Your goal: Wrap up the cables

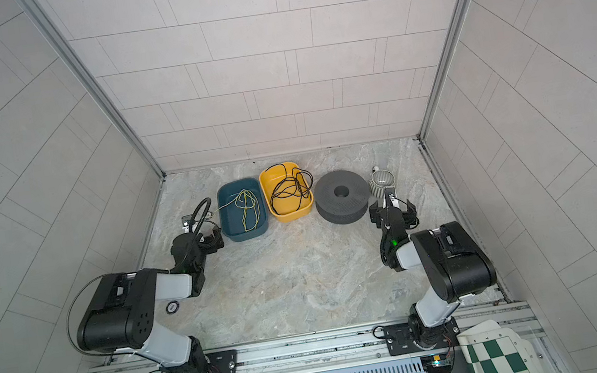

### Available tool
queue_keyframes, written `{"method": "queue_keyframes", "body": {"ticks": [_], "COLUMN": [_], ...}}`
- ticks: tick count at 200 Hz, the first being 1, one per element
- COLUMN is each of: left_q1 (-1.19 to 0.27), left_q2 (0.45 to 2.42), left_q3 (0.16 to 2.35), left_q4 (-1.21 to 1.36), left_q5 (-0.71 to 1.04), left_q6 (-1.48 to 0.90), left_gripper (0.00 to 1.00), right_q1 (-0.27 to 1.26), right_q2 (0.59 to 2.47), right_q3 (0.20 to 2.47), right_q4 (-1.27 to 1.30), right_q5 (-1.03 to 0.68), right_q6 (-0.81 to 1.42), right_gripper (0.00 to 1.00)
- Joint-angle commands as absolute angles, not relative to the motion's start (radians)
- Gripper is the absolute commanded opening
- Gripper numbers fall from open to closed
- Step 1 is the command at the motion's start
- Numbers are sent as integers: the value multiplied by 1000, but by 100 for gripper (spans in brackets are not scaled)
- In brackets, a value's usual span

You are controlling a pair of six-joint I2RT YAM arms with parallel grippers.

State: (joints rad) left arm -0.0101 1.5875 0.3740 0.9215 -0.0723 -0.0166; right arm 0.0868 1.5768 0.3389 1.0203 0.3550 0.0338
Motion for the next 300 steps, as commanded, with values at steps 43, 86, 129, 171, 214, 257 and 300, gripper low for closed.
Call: {"method": "queue_keyframes", "body": {"ticks": [43,86,129,171,214,257,300], "left_q1": [-13,-13,-12,-15,-20,-28,-57], "left_q2": [1583,1585,1585,1584,1572,1494,1388], "left_q3": [391,393,394,393,400,424,661], "left_q4": [928,927,923,924,900,798,273], "left_q5": [-44,-43,-45,-48,-98,-150,-431], "left_q6": [0,-2,-2,0,-11,-16,-175], "left_gripper": [100,100,100,100,100,100,99], "right_q1": [87,87,87,87,90,95,149], "right_q2": [1585,1585,1585,1585,1583,1510,1282], "right_q3": [345,344,347,346,348,336,462], "right_q4": [1016,1018,1016,1016,1009,977,585], "right_q5": [351,352,352,353,283,309,376], "right_q6": [28,28,28,25,0,1,13], "right_gripper": [99,99,99,99,100,99,99]}}
